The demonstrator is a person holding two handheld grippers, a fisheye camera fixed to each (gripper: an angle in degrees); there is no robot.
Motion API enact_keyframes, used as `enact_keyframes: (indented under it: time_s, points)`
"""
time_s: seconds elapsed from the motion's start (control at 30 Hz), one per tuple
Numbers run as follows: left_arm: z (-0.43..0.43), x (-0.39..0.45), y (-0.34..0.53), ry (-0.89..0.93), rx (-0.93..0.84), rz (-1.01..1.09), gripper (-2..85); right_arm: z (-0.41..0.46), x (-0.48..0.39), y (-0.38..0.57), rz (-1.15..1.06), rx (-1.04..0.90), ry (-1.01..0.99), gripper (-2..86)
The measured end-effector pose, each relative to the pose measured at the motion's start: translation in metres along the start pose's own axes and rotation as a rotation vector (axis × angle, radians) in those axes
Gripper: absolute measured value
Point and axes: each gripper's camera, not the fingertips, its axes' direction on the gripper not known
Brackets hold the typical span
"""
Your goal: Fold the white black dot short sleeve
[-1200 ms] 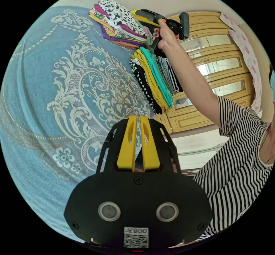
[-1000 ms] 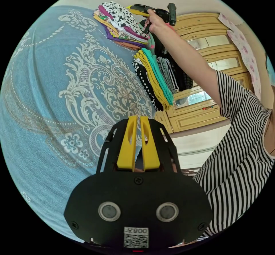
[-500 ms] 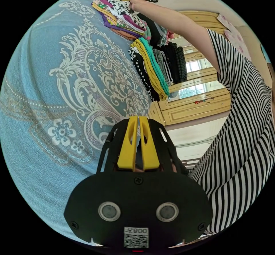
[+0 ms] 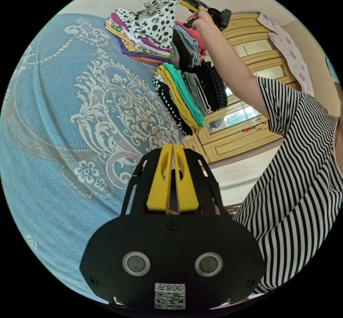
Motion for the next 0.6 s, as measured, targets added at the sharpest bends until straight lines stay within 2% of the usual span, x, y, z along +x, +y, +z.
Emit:
enact_keyframes:
  time_s: [0.27,0.43,0.6]
  points:
    - [-0.144,0.037,0.025,-0.141,0.135,0.059,0.8,-0.163,-0.067,-0.02,-0.107,0.114,-0.191,0.5]
    - [-0.279,0.071,0.048,-0.285,0.322,0.097,2.1,-0.269,-0.118,-0.03,-0.174,0.17,-0.328,0.4]
    - [-0.395,0.107,0.083,-0.343,0.5,0.131,3.6,-0.333,-0.16,-0.031,-0.214,0.158,-0.428,0.4]
